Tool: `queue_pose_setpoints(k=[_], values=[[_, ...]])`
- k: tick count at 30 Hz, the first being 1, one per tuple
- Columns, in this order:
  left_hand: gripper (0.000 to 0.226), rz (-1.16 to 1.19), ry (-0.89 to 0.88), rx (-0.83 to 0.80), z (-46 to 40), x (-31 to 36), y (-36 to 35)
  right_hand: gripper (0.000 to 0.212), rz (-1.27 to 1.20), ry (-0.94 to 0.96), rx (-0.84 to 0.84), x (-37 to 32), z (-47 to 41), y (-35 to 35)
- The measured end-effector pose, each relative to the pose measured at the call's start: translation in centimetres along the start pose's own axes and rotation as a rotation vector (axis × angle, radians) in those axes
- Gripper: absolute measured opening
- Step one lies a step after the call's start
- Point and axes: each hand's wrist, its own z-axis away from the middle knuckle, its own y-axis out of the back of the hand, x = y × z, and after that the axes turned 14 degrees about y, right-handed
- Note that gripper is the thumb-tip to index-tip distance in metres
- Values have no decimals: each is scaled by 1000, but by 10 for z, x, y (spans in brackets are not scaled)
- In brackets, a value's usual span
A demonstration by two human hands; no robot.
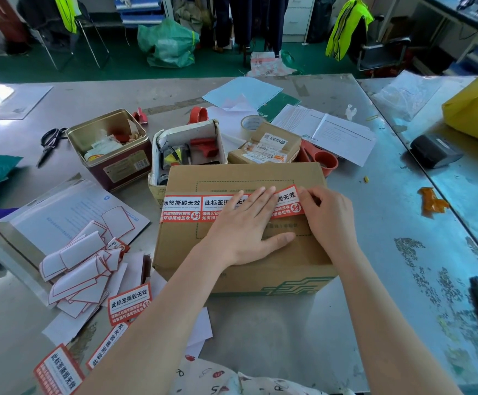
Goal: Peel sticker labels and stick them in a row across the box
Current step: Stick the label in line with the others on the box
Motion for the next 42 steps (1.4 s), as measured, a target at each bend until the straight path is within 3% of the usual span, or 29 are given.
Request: queue_pose_setpoints(k=[5,16,25,29,32,38,42], values=[[89,-5,2,3,1,1,0,21,-128,-108,109,1,1,4],[89,21,-39,-15,-9,21,4,20,-249,-200,389,-2,6,8],[72,46,-191,-19,0,20,6,21,-304,-201,412,1,7,8],[68,74,-197,-13,11,15,5,21,-291,-185,373,1,6,7],[66,119,-190,-8,16,10,4,20,-229,-130,251,0,7,5],[68,149,-104,58,28,-8,0,15,17,169,8,0,6,-5],[72,181,-42,78,35,-19,0,16,59,232,-54,-7,8,-13]])
